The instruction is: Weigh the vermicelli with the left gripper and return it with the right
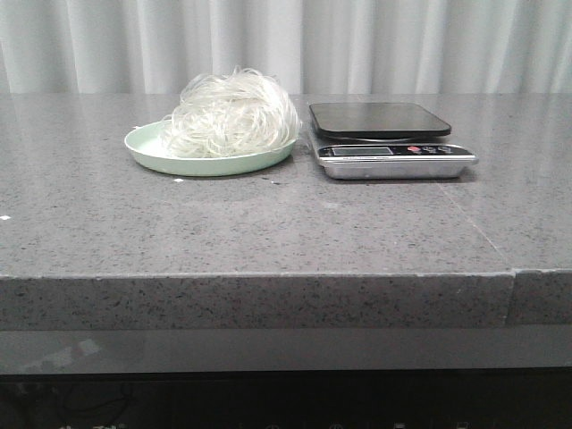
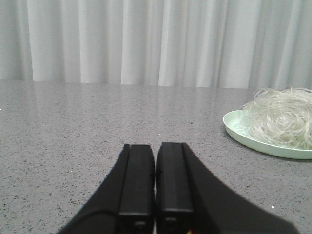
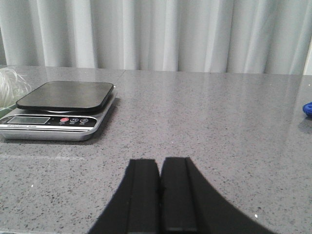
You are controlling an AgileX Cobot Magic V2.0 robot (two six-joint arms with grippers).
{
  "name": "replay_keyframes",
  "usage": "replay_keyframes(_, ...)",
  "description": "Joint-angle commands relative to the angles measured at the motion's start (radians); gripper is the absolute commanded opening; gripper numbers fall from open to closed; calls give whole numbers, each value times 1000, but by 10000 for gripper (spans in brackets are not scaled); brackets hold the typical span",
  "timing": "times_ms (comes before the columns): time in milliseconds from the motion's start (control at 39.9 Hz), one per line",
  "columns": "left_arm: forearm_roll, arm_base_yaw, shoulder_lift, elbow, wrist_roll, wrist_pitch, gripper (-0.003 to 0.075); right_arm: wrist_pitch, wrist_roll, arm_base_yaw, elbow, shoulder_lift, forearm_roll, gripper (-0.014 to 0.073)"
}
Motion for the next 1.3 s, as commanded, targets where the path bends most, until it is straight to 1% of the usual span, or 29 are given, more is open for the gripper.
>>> replay_keyframes(0, 0, -8, -23, 37, -4, -84, 155, -86, 0, 0, -3, -15, -10, 134)
replay_keyframes(626, 0, -8, -23, 37, -4, -84, 155, -88, 0, 0, -3, -15, -10, 134)
replay_keyframes(751, 0, -8, -23, 35, -1, -121, 155, -92, 0, 0, -6, -15, -10, 134)
replay_keyframes(851, 0, -8, -23, 12, -1, -151, 155, -87, 0, 0, -47, -15, 24, 134)
replay_keyframes(1052, 0, -8, -13, -168, -1, -125, 155, -18, 0, 0, -240, -5, 36, 134)
replay_keyframes(1152, 0, -8, 26, -282, -1, -72, 155, 22, 0, 0, -352, 43, 36, 134)
replay_keyframes(1277, 0, -8, 109, -423, -1, 5, 155, 75, 0, 0, -486, 149, 36, 134)
